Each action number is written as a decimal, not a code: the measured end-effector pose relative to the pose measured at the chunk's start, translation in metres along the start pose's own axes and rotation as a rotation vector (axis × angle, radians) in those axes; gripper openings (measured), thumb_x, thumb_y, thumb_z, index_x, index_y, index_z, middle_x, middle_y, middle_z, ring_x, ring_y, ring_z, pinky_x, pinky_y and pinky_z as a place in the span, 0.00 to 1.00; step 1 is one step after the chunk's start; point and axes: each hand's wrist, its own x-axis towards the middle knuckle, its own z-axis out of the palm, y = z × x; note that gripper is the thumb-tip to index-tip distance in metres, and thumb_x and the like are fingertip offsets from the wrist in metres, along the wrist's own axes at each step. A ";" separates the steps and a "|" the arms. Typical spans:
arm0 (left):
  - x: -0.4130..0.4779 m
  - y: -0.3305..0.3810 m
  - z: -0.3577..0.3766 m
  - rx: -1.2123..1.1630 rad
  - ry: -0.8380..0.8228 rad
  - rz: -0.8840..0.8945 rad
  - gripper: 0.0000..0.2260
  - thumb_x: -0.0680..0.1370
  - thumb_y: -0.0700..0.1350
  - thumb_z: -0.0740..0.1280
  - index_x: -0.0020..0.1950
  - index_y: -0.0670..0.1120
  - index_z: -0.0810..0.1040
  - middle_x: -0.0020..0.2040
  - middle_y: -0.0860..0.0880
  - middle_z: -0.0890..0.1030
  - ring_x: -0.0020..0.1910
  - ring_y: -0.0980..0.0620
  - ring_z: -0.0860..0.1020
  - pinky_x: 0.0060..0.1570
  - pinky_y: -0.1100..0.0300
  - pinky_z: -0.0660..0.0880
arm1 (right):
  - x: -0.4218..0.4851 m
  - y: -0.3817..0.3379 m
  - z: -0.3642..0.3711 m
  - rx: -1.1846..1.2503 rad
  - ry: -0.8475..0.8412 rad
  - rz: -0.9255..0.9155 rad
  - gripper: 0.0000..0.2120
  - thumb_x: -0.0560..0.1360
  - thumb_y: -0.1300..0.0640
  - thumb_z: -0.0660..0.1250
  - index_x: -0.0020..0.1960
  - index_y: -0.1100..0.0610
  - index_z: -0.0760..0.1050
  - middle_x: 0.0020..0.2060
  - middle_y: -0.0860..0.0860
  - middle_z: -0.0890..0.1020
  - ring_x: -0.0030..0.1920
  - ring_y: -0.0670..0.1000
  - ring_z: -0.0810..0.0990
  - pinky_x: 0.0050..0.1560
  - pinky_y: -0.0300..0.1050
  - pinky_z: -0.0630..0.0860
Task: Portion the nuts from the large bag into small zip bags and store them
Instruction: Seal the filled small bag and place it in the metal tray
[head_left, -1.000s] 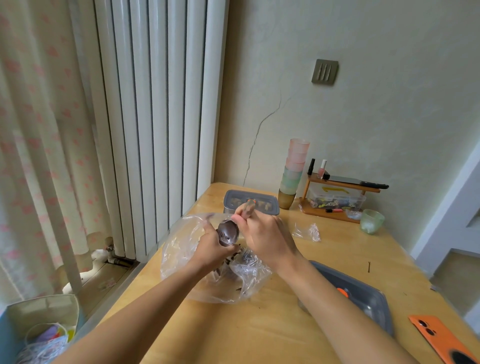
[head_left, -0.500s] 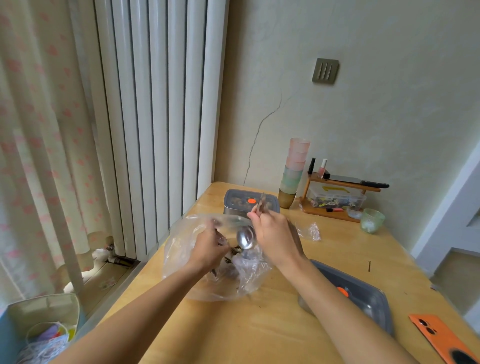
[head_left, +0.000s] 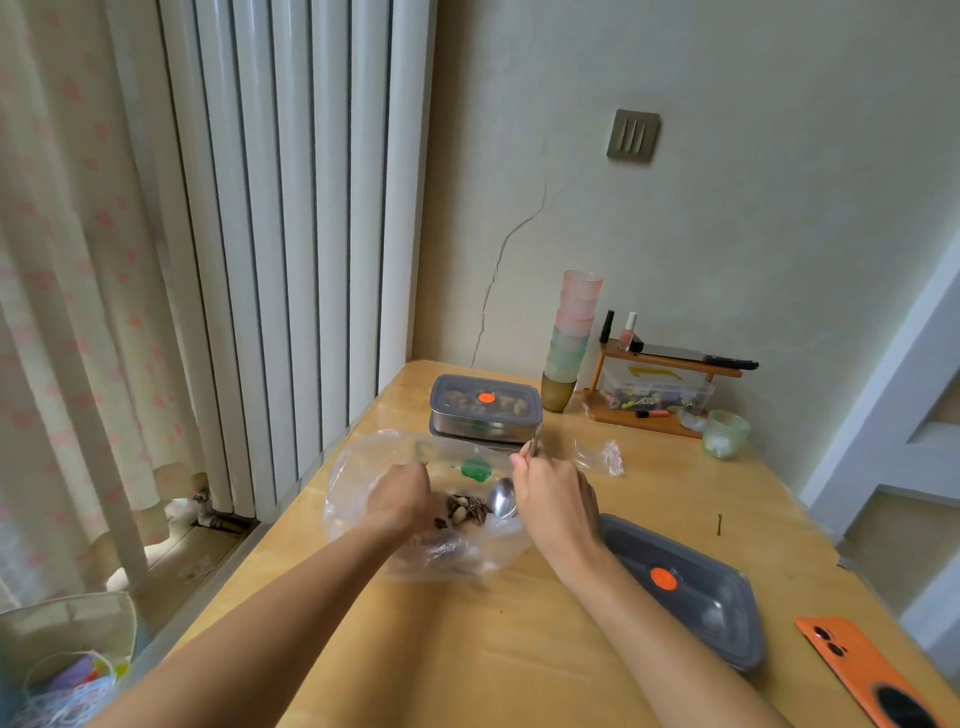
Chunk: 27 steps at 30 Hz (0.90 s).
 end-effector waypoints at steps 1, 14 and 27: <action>0.000 0.001 0.000 -0.012 0.024 -0.008 0.08 0.74 0.44 0.66 0.43 0.40 0.81 0.41 0.42 0.83 0.37 0.43 0.79 0.33 0.57 0.71 | 0.000 0.001 0.001 0.007 -0.002 0.014 0.18 0.87 0.50 0.53 0.52 0.58 0.76 0.35 0.52 0.79 0.36 0.54 0.81 0.34 0.44 0.74; -0.016 0.048 -0.009 -0.246 0.215 0.298 0.13 0.80 0.47 0.66 0.36 0.46 0.76 0.33 0.50 0.79 0.31 0.53 0.74 0.28 0.58 0.67 | -0.008 0.004 0.013 0.222 0.017 0.196 0.24 0.86 0.47 0.53 0.39 0.56 0.75 0.31 0.52 0.81 0.28 0.50 0.83 0.34 0.50 0.82; -0.002 -0.018 -0.010 -0.245 0.012 0.060 0.35 0.73 0.56 0.77 0.73 0.42 0.69 0.65 0.43 0.77 0.60 0.47 0.77 0.53 0.60 0.71 | -0.003 0.020 0.002 0.752 -0.034 0.642 0.17 0.87 0.51 0.55 0.49 0.59 0.77 0.38 0.51 0.87 0.27 0.53 0.85 0.25 0.41 0.75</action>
